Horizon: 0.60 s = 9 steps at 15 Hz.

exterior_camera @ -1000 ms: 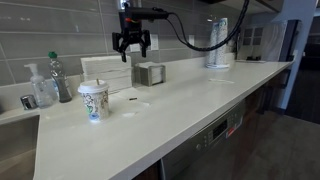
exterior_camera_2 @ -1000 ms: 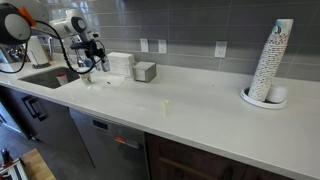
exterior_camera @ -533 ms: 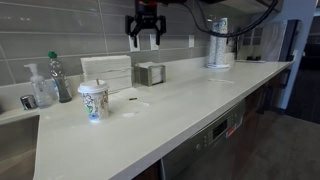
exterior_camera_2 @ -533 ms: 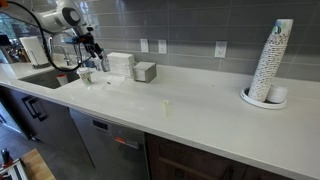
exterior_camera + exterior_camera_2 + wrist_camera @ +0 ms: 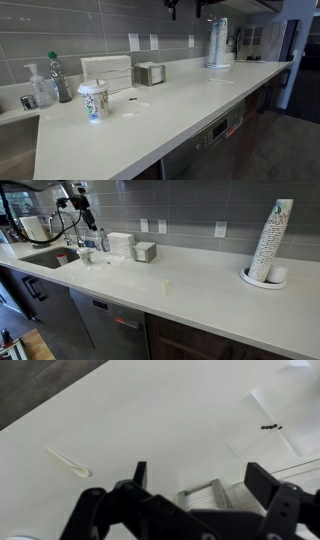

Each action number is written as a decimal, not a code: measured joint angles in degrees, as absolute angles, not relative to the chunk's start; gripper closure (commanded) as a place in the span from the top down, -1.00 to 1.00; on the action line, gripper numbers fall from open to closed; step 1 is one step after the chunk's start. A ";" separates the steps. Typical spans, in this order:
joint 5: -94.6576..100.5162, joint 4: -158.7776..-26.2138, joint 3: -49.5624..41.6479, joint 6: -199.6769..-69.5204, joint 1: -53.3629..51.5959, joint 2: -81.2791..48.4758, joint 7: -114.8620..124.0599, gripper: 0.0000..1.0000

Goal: Fold the paper towel on the counter top from left top paper towel corner onto the right bottom corner of the paper towel, pick up the folded paper towel and move it to the left

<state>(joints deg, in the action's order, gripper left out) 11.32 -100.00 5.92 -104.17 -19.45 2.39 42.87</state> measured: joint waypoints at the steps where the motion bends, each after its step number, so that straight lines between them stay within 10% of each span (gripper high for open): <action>1: 9.94 -101.39 6.21 -103.72 -18.35 4.35 42.19 1.00; 9: 4.46 -111.69 7.47 -104.95 -14.09 15.34 36.87 1.00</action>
